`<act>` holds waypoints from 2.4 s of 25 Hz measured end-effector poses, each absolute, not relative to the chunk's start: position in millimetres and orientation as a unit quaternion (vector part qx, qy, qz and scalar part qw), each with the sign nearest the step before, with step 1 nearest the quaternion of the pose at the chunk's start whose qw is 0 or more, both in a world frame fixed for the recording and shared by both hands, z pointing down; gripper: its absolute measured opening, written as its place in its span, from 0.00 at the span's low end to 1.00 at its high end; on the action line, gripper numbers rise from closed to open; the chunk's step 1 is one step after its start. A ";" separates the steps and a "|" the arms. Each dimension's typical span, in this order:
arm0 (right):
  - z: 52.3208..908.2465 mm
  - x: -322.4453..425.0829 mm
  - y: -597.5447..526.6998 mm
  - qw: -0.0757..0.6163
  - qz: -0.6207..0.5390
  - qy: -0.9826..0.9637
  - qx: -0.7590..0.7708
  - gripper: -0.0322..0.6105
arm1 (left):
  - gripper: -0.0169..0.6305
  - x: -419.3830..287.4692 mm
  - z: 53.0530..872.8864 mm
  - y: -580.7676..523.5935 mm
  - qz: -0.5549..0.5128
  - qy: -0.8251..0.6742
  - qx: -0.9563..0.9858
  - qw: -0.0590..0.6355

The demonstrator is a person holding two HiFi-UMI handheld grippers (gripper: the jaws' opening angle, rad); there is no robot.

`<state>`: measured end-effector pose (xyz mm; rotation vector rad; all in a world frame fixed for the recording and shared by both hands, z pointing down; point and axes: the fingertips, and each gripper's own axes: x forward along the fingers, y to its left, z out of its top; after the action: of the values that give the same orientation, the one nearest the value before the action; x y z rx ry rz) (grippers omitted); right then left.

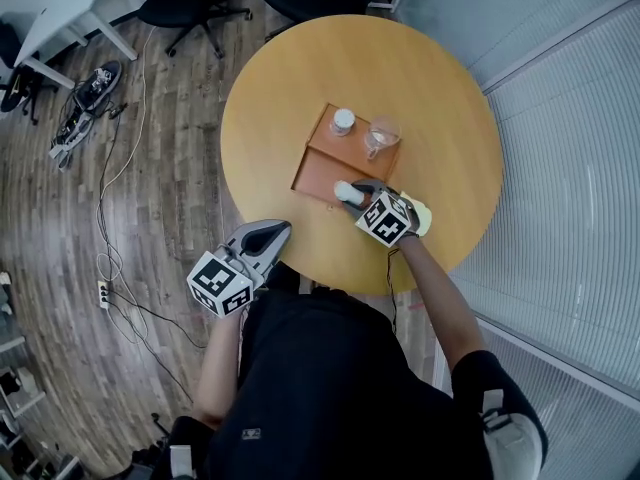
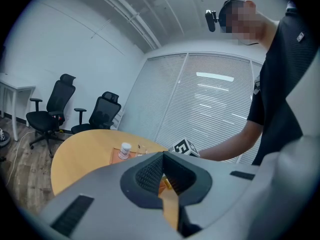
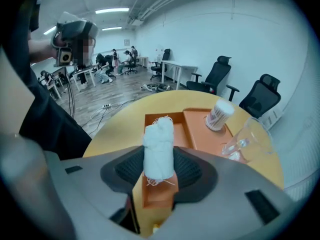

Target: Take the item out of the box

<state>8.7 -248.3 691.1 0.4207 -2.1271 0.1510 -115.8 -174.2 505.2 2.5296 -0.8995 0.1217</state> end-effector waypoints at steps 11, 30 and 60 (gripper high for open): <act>635.8 15.5 -242.9 0.375 0.067 -0.897 0.225 0.31 | 0.04 -97.8 503.1 -160.3 0.050 -0.321 0.920 0.219; 576.5 60.5 -187.9 0.154 0.170 -0.927 0.297 0.31 | 0.04 -59.3 487.7 -137.4 0.058 -0.308 0.929 0.198; 542.0 103.0 -112.7 0.115 0.138 -0.938 0.296 0.30 | 0.04 -17.8 480.0 -68.8 0.059 -0.312 0.931 0.182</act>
<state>103.0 -112.7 542.0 0.8665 -2.7503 0.4042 -17.8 -68.8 480.0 2.6263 -0.8801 0.1672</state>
